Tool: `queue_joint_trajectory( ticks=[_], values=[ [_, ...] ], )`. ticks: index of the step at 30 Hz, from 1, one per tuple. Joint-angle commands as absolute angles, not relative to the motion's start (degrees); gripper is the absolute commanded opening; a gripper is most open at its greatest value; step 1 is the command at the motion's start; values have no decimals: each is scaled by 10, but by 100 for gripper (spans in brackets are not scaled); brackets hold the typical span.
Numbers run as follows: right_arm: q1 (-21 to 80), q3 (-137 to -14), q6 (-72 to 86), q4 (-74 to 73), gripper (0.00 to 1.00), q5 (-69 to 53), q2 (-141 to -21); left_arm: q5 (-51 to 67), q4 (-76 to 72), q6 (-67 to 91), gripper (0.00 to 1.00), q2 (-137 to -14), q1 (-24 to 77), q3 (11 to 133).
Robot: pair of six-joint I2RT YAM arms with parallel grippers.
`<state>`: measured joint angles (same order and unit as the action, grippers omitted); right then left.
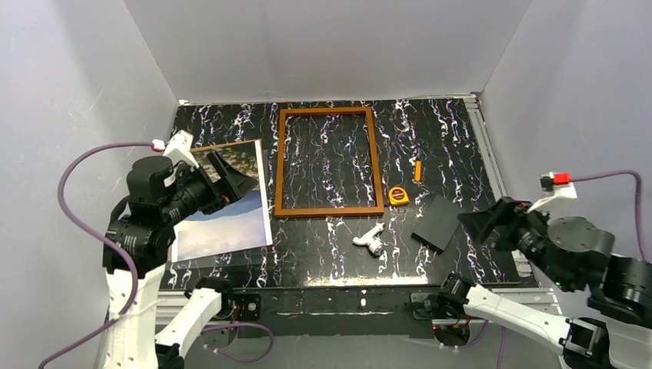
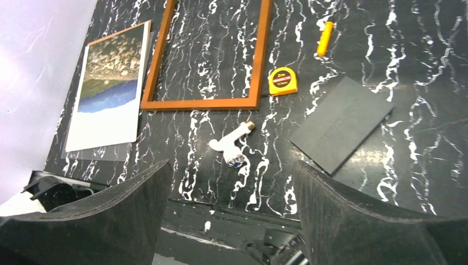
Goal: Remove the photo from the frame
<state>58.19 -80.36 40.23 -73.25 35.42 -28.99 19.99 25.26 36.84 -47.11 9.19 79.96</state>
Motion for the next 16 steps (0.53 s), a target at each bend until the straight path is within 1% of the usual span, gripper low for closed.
queue_joint_trajectory(
  ticks=[1,8,12,14,16],
  values=[
    [582,-854,390,-822,87,392,-281,155,225,355,80,-444,94,811],
    [582,-868,342,-741,89,375,-223,118,200,333,83,-395,94,825],
    [582,-852,322,-694,90,359,-200,104,206,321,86,-390,94,839],
    [582,-820,306,-664,90,355,-184,104,214,319,86,-394,94,843],
    [582,-823,317,-678,90,381,-189,109,215,322,86,-398,94,843]
  ],
)
